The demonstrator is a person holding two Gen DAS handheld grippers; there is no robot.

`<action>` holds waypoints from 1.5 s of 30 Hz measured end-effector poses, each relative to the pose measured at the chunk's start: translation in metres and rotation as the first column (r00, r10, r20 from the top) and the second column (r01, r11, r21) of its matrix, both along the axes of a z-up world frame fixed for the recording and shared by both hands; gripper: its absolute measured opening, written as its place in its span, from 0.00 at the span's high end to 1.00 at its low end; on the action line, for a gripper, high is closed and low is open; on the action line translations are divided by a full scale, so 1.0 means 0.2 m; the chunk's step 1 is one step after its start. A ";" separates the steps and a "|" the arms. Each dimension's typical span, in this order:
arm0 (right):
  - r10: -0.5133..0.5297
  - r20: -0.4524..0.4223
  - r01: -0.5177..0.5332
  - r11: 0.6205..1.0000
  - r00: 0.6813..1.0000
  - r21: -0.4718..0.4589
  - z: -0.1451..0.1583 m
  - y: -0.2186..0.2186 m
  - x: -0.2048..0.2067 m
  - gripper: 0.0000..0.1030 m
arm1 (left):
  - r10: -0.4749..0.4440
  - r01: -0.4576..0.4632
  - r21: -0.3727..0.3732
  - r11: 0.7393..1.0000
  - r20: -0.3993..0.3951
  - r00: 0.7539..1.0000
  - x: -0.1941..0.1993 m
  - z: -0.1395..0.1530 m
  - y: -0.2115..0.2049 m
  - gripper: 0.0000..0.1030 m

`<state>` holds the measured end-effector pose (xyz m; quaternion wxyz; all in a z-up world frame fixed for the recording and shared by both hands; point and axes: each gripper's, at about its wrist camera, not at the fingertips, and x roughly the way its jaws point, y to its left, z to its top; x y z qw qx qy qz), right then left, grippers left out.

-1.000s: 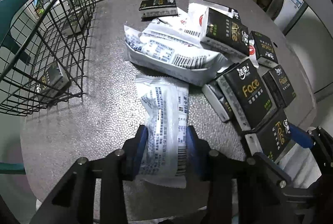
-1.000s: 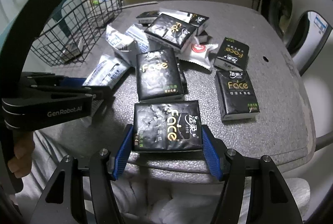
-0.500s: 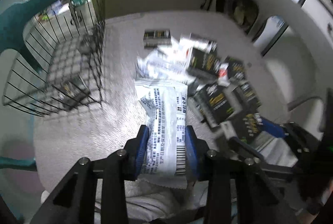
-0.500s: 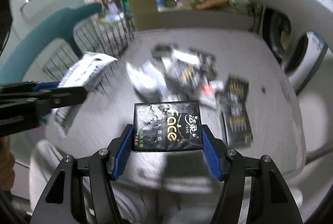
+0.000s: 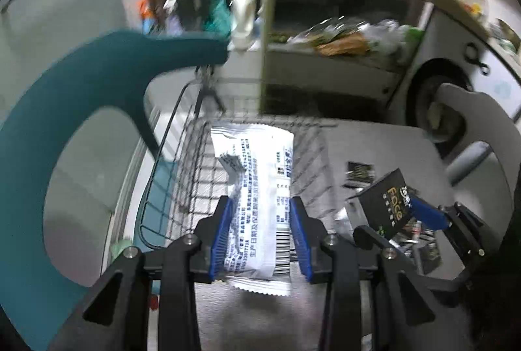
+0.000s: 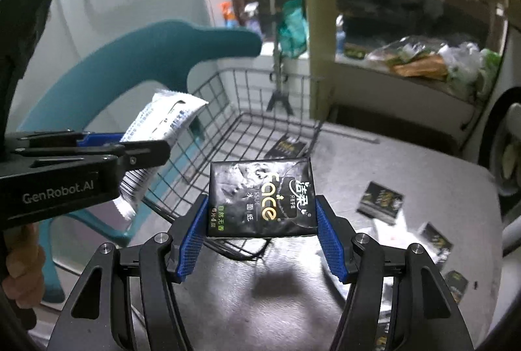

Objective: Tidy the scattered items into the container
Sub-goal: 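Carry both packs over the wire basket and open both grippers, then return both grippers to the pile on the table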

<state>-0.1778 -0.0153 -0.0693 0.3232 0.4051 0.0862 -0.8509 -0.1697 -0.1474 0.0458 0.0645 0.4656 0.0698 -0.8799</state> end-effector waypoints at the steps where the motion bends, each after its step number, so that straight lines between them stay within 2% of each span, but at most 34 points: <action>1: 0.000 0.001 0.000 1.000 1.000 0.006 -0.01 -0.01 0.00 0.39 | 0.012 -0.012 0.006 1.000 0.009 1.000 -0.01 -0.02 -0.04 0.61; 6: -0.009 0.022 0.009 0.999 1.000 0.034 -0.07 -0.05 -0.02 0.39 | 0.037 -0.038 0.008 0.999 0.055 0.998 -0.05 -0.12 -0.11 0.62; 11: -0.028 -0.009 0.028 0.998 1.000 0.048 -0.08 -0.03 -0.02 0.35 | 0.054 -0.056 0.019 0.998 0.074 0.996 -0.05 -0.18 -0.14 0.61; 12: -0.038 -0.009 0.038 0.998 0.999 0.041 -0.07 -0.02 -0.02 0.35 | 0.054 -0.055 0.016 0.998 0.073 0.996 -0.05 -0.19 -0.13 0.59; 15: -0.048 -0.010 0.049 0.999 0.999 0.024 -0.05 0.02 -0.02 0.35 | 0.052 -0.053 0.024 0.998 0.055 0.997 -0.03 -0.17 -0.13 0.40; 22: -0.100 -0.038 0.100 0.995 0.994 -0.001 0.05 0.29 0.04 0.35 | 0.037 -0.038 0.042 0.998 0.037 0.999 0.01 -0.11 -0.09 0.39; 27: -0.176 -0.045 0.179 0.982 0.983 0.056 -0.01 0.60 0.13 0.35 | -0.023 0.021 0.067 0.998 0.024 0.999 0.07 -0.08 0.06 0.39; 33: -0.283 0.010 0.278 0.950 0.959 0.140 -0.24 1.02 0.19 0.35 | -0.122 0.115 0.115 0.987 0.054 0.991 0.18 -0.14 0.37 0.39; 39: -0.341 0.041 0.329 0.927 0.939 0.180 -0.40 1.27 0.20 0.35 | -0.206 0.185 0.166 0.968 0.114 0.972 0.18 -0.31 0.72 0.39; 45: -0.368 0.068 0.348 0.915 0.927 0.203 -0.50 1.38 0.18 0.35 | -0.259 0.228 0.172 0.958 0.188 0.947 0.11 -0.52 1.01 0.39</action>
